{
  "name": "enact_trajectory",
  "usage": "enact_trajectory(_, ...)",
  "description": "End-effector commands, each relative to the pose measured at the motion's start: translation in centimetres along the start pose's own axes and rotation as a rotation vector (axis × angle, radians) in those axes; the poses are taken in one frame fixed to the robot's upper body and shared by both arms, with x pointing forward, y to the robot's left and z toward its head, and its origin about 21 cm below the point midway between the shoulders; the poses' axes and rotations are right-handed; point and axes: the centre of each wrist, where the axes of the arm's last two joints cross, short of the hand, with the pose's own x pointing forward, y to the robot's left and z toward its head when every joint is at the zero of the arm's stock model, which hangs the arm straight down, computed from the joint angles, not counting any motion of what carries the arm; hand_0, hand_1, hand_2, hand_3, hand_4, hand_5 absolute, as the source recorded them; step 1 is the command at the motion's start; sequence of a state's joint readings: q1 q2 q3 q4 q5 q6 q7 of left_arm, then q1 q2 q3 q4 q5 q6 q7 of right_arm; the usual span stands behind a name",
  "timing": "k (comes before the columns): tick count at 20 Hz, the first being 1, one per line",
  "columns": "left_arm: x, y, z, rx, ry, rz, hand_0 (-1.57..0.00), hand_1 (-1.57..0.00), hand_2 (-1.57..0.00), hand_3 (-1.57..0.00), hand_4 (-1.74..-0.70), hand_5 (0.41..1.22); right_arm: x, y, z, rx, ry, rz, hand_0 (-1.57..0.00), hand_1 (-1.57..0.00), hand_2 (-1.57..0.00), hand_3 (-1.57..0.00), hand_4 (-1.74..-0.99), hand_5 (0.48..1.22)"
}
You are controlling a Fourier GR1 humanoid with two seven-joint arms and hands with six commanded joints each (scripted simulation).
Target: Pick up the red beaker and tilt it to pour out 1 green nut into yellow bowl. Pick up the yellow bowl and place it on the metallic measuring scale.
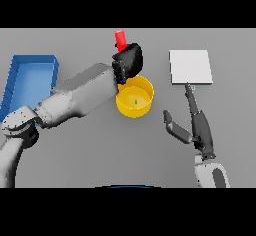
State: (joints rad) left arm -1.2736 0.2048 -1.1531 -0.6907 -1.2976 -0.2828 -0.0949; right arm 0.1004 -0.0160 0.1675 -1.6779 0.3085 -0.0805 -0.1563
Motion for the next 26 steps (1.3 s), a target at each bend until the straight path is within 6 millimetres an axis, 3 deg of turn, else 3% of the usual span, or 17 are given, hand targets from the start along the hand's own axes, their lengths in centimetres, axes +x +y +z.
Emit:
enact_trajectory(1,0.2,0.7,-0.3,-0.003,0.004,-0.044,-1.57,-1.57,-1.57,-1.57,-1.73,1.221,0.1,0.0,-0.2,-0.004,0.0,0.011,0.0,0.0,0.0,0.0,-1.061,0.671)
enact_trajectory(4,0.7,1.5,-0.5,-0.028,0.003,-0.103,-1.57,-1.57,-1.57,-1.57,-1.73,1.221,0.2,0.0,-0.1,-0.004,-0.018,0.016,0.0,0.0,0.0,0.0,-1.047,0.681)
enact_trajectory(6,-0.3,2.2,-0.4,-0.034,-0.006,-0.126,-1.57,-1.57,-1.57,-1.57,-1.73,1.221,0.2,0.1,-0.2,0.0,-0.001,0.017,0.0,0.0,0.0,0.0,-1.035,0.685)
enact_trajectory(12,-8.2,3.1,1.2,0.015,0.121,-0.019,-1.57,-1.57,-1.57,-1.57,-1.73,1.221,0.1,0.0,-0.1,-0.008,-0.016,0.04,0.0,0.0,0.0,0.0,-1.023,0.682)
enact_trajectory(14,-11.5,2.7,2.4,0.017,0.198,0.071,-1.57,-1.57,-1.57,-1.02,-1.73,1.221,0.5,-0.1,-0.1,-0.007,-0.014,0.031,0.0,0.0,0.0,0.0,-1.028,0.68)
enact_trajectory(15,-13.0,2.3,3.0,0.047,0.21,0.133,-1.57,-1.57,-1.57,-1.13,-1.73,1.221,0.4,-0.2,-0.1,-0.006,-0.012,0.039,0.0,0.0,0.0,0.0,-1.018,0.68)
enact_trajectory(18,-17.1,0.2,4.9,0.027,0.337,0.389,-1.57,-1.57,-1.57,-1.35,-1.73,1.221,0.5,0.2,-0.4,0.001,-0.015,0.027,0.0,0.0,0.0,0.0,-0.996,0.681)
enact_trajectory(21,-20.4,-3.0,7.4,0.057,0.469,0.684,-1.57,-1.57,-1.57,-1.43,-1.74,1.221,0.3,0.6,-0.6,-0.002,-0.008,0.028,0.0,0.0,0.0,0.0,-0.999,0.665)
enact_trajectory(26,-21.9,-11.6,11.3,0.123,0.74,1.103,-1.57,-1.57,-1.57,-1.45,-1.74,1.221,0.1,0.4,-1.0,0.006,-0.011,-0.031,0.0,0.0,0.0,0.0,-0.996,0.664)
